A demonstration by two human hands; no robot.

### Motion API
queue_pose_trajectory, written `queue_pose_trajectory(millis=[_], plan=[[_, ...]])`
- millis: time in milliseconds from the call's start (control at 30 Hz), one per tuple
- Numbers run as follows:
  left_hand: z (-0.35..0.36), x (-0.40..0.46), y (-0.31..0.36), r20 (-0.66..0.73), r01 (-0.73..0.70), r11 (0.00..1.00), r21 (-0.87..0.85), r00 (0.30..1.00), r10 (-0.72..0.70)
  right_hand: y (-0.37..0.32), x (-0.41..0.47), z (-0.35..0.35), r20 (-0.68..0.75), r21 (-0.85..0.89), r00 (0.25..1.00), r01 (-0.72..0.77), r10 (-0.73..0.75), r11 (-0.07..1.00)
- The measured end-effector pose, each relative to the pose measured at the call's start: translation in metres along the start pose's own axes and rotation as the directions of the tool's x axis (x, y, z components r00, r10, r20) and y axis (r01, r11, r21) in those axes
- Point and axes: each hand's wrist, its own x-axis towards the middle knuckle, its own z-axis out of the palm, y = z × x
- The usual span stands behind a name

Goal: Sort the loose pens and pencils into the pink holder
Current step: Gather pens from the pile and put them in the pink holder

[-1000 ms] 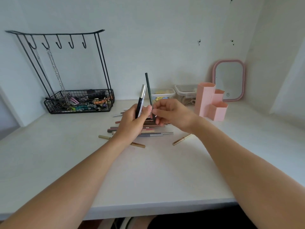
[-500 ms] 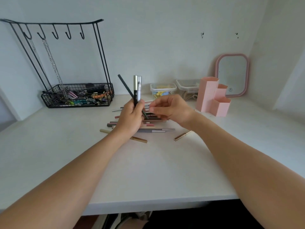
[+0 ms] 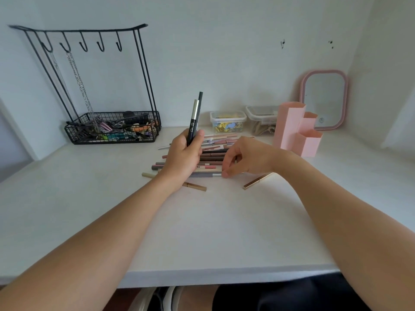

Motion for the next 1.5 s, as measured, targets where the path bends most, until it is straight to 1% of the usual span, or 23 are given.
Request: queue_pose_trajectory(millis=[167, 267, 367, 433, 533, 567, 600, 633, 667, 700, 733, 767, 867, 1033, 1133, 1167, 1200, 1233, 1267, 1333, 1367, 1433, 1500], plan=[[-0.001, 0.0, 0.005, -0.031, 0.03, 0.994, -0.101, 0.999, -0.033, 0.007, 0.002, -0.002, 0.016, -0.036, 0.999, -0.03, 0.03, 0.999], [-0.003, 0.0, 0.007, -0.05, 0.045, 0.991, -0.122, 0.997, -0.052, 0.01, -0.001, -0.01, 0.009, -0.065, 0.999, -0.031, 0.032, 0.997], [-0.004, 0.001, 0.007, -0.084, 0.054, 0.99, -0.128, 0.994, -0.066, 0.016, -0.005, -0.02, -0.008, 0.001, 1.0, -0.028, 0.028, 1.0], [-0.004, 0.001, 0.008, -0.132, 0.061, 0.982, -0.177, 0.988, -0.085, 0.02, -0.008, -0.028, -0.05, 0.043, 0.998, -0.032, 0.034, 0.999], [-0.006, 0.002, 0.01, -0.217, 0.056, 0.974, -0.222, 0.97, -0.105, 0.02, -0.01, -0.033, -0.158, 0.043, 0.985, -0.056, 0.062, 0.998], [-0.007, 0.002, 0.01, -0.221, 0.059, 0.973, -0.223, 0.969, -0.11, 0.017, -0.01, -0.032, -0.193, 0.104, 0.979, -0.052, 0.071, 0.993], [-0.007, 0.002, 0.01, -0.198, 0.073, 0.97, -0.233, 0.973, -0.121, 0.013, -0.009, -0.029, -0.213, 0.229, 0.974, -0.028, 0.078, 0.973], [-0.007, 0.001, 0.011, -0.155, 0.091, 0.965, -0.246, 0.979, -0.132, 0.007, -0.009, -0.024, -0.22, 0.386, 0.973, 0.018, 0.073, 0.922], [-0.007, -0.001, 0.012, -0.107, 0.107, 0.961, -0.254, 0.985, -0.138, 0.0, -0.007, -0.017, -0.226, 0.528, 0.972, 0.071, 0.059, 0.846], [-0.005, -0.002, 0.013, -0.066, 0.113, 0.962, -0.248, 0.989, -0.133, -0.007, -0.005, -0.01, -0.236, 0.631, 0.971, 0.117, 0.045, 0.767], [-0.003, -0.003, 0.013, -0.034, 0.115, 0.966, -0.233, 0.991, -0.126, -0.014, -0.003, -0.001, -0.25, 0.691, 0.968, 0.153, 0.035, 0.706], [-0.001, -0.004, 0.013, -0.016, 0.115, 0.969, -0.22, 0.992, -0.121, -0.018, -0.001, 0.007, -0.266, 0.72, 0.963, 0.18, 0.027, 0.671], [0.003, -0.006, 0.016, -0.01, 0.117, 0.968, -0.222, 0.992, -0.122, -0.026, 0.002, 0.024, -0.309, 0.727, 0.951, 0.216, 0.03, 0.652], [0.005, -0.01, 0.019, 0.064, 0.137, 0.964, -0.229, 0.99, -0.125, -0.029, 0.004, 0.039, -0.375, 0.682, 0.927, 0.273, 0.005, 0.678], [0.005, -0.008, 0.017, -0.025, 0.131, 0.98, -0.148, 0.99, -0.136, -0.036, 0.007, 0.041, -0.38, 0.669, 0.924, 0.245, 0.04, 0.701], [0.004, -0.006, 0.017, -0.076, 0.113, 0.987, -0.116, 0.99, -0.122, -0.037, 0.008, 0.038, -0.382, 0.617, 0.923, 0.225, 0.037, 0.755], [0.001, -0.002, 0.016, -0.133, 0.094, 0.992, -0.085, 0.986, -0.105, -0.04, 0.01, 0.033, -0.388, 0.507, 0.922, 0.208, 0.006, 0.836], [-0.003, 0.0, 0.015, -0.187, 0.083, 0.994, -0.07, 0.978, -0.095, -0.042, 0.012, 0.029, -0.38, 0.357, 0.924, 0.197, -0.051, 0.913], [-0.005, 0.003, 0.016, -0.226, 0.08, 0.994, -0.072, 0.97, -0.094, -0.044, 0.014, 0.024, -0.353, 0.193, 0.928, 0.197, -0.119, 0.961], [-0.012, 0.006, 0.017, -0.273, 0.074, 0.993, -0.094, 0.957, -0.097, -0.049, 0.02, 0.022, -0.247, -0.111, 0.94, 0.212, -0.234, 0.971], [-0.015, 0.007, 0.018, -0.291, 0.063, 0.992, -0.111, 0.952, -0.093, -0.05, 0.022, 0.023, -0.186, -0.202, 0.95, 0.215, -0.253, 0.956], [-0.017, 0.008, 0.019, -0.313, 0.048, 0.986, -0.16, 0.945, -0.097, -0.048, 0.026, 0.032, -0.104, -0.219, 0.969, 0.199, -0.225, 0.955], [-0.017, 0.007, 0.02, -0.303, 0.05, 0.973, -0.226, 0.945, -0.119, -0.044, 0.026, 0.037, -0.096, -0.182, 0.971, 0.198, -0.218, 0.963]])
